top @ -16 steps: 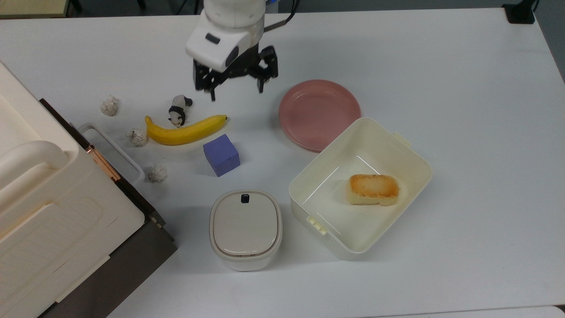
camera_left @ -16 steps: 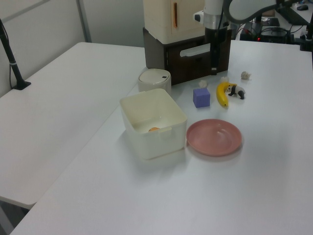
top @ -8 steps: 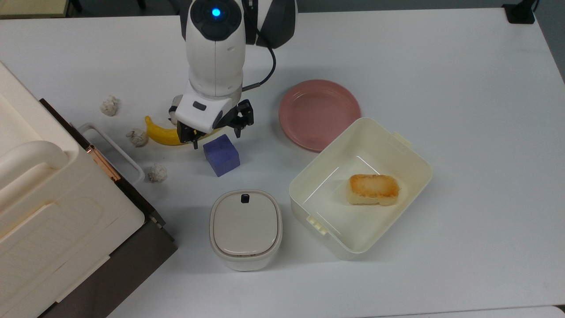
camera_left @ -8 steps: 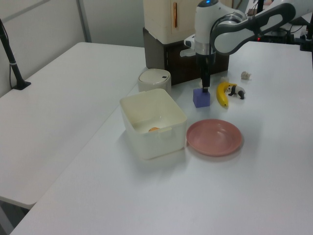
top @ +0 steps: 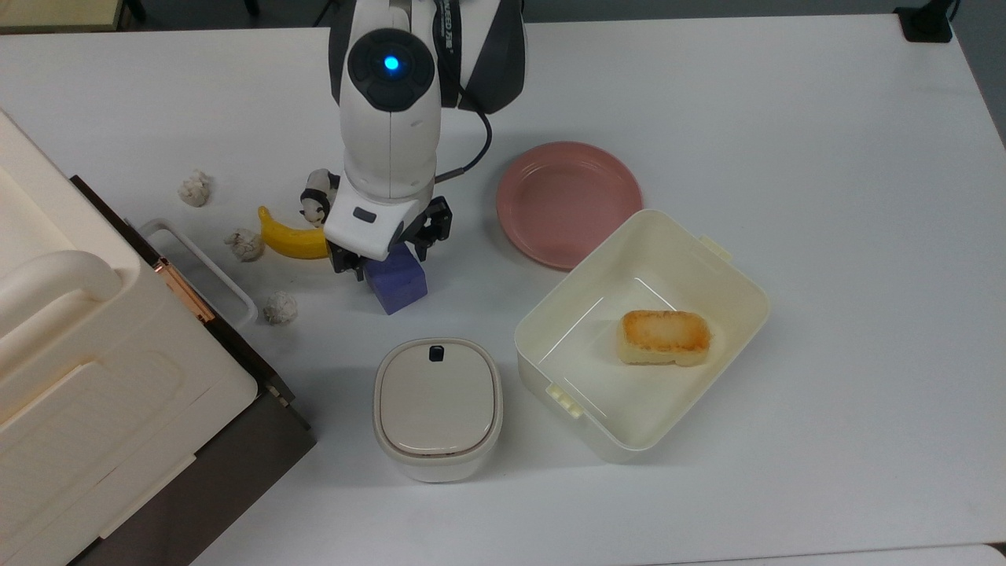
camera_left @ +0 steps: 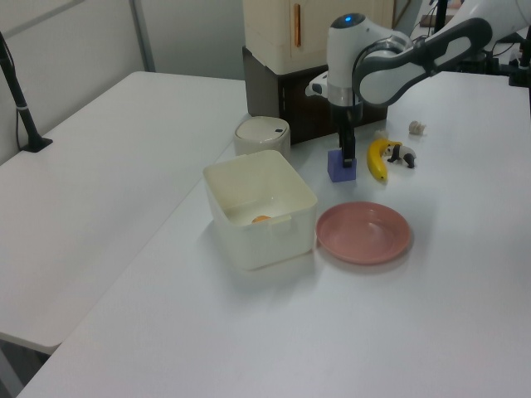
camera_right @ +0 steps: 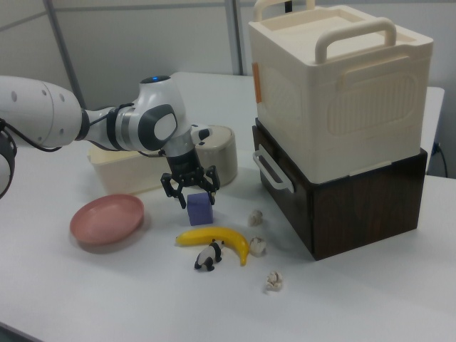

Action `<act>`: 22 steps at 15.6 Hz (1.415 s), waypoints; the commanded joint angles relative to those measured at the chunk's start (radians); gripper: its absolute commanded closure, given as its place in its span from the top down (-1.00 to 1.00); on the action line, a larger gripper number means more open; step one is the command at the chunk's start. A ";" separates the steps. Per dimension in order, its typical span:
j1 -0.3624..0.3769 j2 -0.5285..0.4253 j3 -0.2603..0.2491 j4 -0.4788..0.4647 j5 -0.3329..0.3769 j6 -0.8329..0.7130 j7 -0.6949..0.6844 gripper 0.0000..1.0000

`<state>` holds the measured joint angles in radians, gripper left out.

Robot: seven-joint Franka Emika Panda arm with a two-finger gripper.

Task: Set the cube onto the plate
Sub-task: 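Close the gripper on the purple cube and lift it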

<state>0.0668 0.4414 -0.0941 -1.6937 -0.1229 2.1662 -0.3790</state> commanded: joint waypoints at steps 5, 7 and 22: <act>0.018 -0.020 -0.007 -0.007 -0.011 0.003 0.006 0.57; 0.021 -0.032 -0.001 -0.004 -0.009 -0.015 0.032 0.57; 0.015 -0.038 -0.009 0.009 -0.024 -0.048 0.014 0.60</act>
<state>0.0875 0.4045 -0.0974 -1.6778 -0.1231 2.0931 -0.3628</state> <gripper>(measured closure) 0.203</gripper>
